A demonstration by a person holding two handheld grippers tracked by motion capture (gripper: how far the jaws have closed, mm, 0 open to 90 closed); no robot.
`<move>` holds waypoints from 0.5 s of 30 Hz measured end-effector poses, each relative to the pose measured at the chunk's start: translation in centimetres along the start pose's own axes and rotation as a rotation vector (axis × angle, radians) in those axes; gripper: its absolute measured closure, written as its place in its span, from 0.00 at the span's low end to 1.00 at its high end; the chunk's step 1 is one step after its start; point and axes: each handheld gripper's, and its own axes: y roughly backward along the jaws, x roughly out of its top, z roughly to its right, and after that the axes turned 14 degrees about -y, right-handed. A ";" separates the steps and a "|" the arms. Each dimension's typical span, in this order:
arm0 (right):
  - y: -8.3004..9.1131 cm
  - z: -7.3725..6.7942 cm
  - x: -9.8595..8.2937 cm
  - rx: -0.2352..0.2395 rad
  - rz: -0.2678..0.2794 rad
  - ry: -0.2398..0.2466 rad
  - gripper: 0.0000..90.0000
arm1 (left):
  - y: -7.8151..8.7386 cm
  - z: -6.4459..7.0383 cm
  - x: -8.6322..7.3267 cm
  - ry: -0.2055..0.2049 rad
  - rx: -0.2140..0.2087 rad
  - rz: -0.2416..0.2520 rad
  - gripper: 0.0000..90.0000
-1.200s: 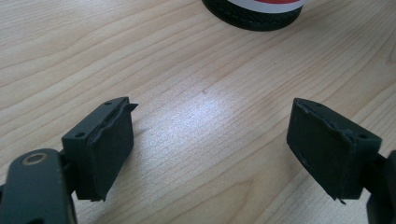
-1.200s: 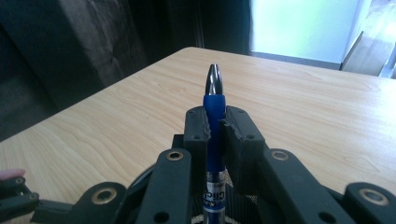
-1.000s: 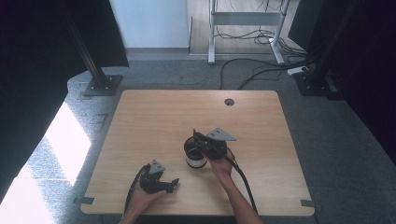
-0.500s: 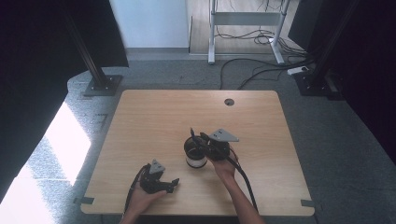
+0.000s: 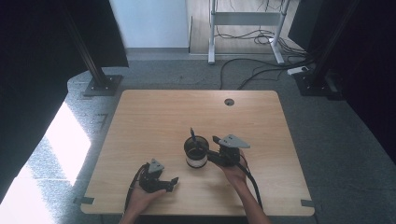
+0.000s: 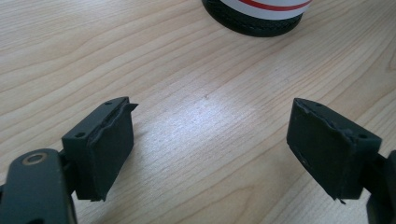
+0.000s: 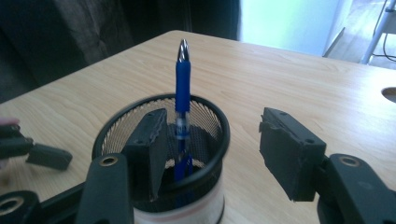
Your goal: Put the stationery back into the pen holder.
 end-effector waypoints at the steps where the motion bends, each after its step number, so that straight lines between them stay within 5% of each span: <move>1: 0.0 0.0 0.0 0.000 0.000 0.000 0.45 | 0.0 0.0 0.0 -0.001 0.001 -0.001 0.17; 15: 3.8 2.4 -2.5 -0.083 -0.045 0.011 0.43 | 0.5 -0.6 -0.2 0.014 0.014 0.009 0.17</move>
